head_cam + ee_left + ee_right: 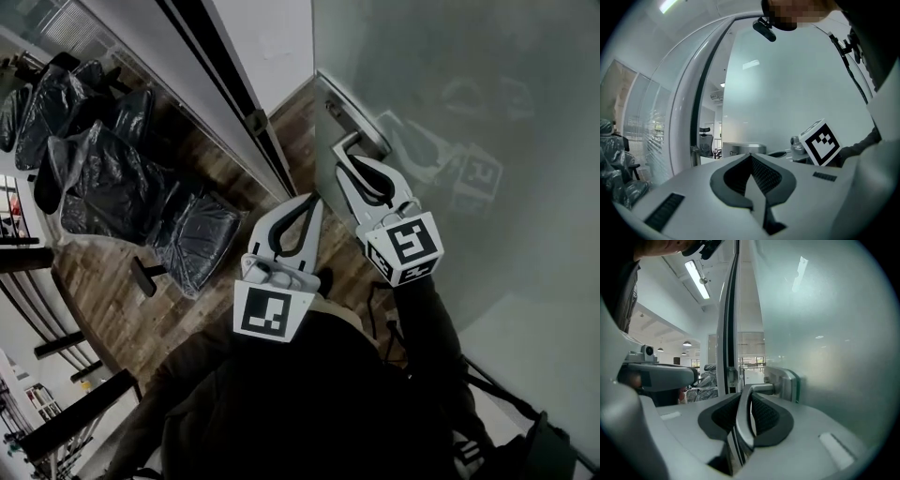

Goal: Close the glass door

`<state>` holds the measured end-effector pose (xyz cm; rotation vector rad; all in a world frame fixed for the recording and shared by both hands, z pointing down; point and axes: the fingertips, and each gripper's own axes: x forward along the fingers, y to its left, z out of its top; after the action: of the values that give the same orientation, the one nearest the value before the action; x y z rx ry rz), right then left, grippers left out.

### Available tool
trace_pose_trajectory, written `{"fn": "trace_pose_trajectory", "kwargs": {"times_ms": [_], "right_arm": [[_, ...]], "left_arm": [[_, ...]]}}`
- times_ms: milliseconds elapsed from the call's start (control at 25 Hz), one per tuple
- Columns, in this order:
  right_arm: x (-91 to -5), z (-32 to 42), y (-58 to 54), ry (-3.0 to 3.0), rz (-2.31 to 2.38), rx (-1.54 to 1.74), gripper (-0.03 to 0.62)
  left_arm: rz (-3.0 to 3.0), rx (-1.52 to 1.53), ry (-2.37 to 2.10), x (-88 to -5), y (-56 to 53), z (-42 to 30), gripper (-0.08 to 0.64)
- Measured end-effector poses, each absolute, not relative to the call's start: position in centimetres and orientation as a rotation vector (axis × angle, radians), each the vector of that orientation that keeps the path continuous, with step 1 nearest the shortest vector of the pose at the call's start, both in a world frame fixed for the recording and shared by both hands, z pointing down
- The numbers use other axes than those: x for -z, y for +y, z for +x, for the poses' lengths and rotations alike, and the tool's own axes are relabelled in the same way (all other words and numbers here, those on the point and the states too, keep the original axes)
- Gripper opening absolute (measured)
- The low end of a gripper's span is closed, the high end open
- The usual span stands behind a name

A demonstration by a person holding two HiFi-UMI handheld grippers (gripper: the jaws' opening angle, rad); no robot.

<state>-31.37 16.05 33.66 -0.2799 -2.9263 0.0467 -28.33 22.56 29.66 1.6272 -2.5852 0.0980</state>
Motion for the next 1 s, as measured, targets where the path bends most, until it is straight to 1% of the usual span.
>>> {"fn": "trace_pose_trajectory", "kwargs": {"times_ms": [320, 520, 1000], "right_arm": [[-34.2, -30.7, 19.5, -2.932, -0.35, -0.044, 0.067], [-34.4, -30.2, 21.3, -2.932, -0.368, -0.042, 0.067], [-34.1, -29.2, 24.4, -2.918, -0.427, -0.02, 0.066]], "left_arm": [[1.564, -0.097, -2.623, -29.6, 25.6, -27.9, -0.003], [1.561, -0.045, -2.618, -29.2, 26.4, -28.0, -0.003], [1.592, -0.063, -2.685, -26.2, 28.8, -27.9, -0.003]]}}
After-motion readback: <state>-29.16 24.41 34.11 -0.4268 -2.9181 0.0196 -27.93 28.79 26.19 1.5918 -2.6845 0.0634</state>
